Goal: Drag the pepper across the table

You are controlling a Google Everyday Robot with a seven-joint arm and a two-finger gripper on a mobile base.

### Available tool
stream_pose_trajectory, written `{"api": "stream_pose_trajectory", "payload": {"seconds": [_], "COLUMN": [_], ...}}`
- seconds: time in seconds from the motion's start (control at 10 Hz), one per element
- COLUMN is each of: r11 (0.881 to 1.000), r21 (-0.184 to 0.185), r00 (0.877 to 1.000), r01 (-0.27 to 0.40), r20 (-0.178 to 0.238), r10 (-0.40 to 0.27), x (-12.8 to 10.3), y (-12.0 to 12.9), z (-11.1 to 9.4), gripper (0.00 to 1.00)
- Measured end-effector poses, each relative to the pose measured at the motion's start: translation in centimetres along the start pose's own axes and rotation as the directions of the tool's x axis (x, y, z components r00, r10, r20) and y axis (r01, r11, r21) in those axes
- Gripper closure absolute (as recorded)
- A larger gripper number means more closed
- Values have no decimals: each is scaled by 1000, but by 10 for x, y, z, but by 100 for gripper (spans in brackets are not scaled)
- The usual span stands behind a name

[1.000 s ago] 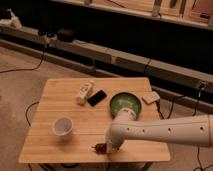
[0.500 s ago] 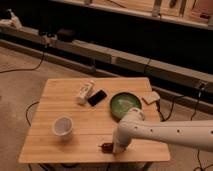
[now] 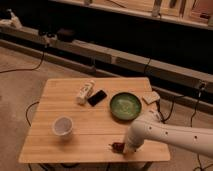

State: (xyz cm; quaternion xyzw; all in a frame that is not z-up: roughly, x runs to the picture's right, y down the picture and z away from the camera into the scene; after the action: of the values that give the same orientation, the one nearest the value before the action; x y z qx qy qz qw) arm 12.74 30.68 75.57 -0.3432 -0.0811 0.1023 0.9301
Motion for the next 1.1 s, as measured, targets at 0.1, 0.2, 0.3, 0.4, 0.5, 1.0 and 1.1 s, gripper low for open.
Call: {"api": "stream_pose_trajectory", "payload": {"seconds": [0.1, 0.2, 0.3, 0.4, 0.5, 1.0, 1.1], "r11": [1000, 999, 999, 998, 996, 987, 985], "r21": [-3, -2, -1, 0, 3, 7, 9], "r00": [1000, 999, 999, 998, 996, 987, 985], "r01": [-14, -34, -49, -69, -86, -161, -173], "r20": [-2, -3, -5, -8, -10, -12, -10], "r10": [14, 34, 49, 69, 86, 161, 173], "x": [8, 19, 27, 39, 48, 89, 94], "y": [0, -1, -1, -2, -2, -2, -2], "z": [-1, -4, -6, -9, -12, -21, -22], "gripper": [85, 85, 85, 85, 85, 85, 85]}}
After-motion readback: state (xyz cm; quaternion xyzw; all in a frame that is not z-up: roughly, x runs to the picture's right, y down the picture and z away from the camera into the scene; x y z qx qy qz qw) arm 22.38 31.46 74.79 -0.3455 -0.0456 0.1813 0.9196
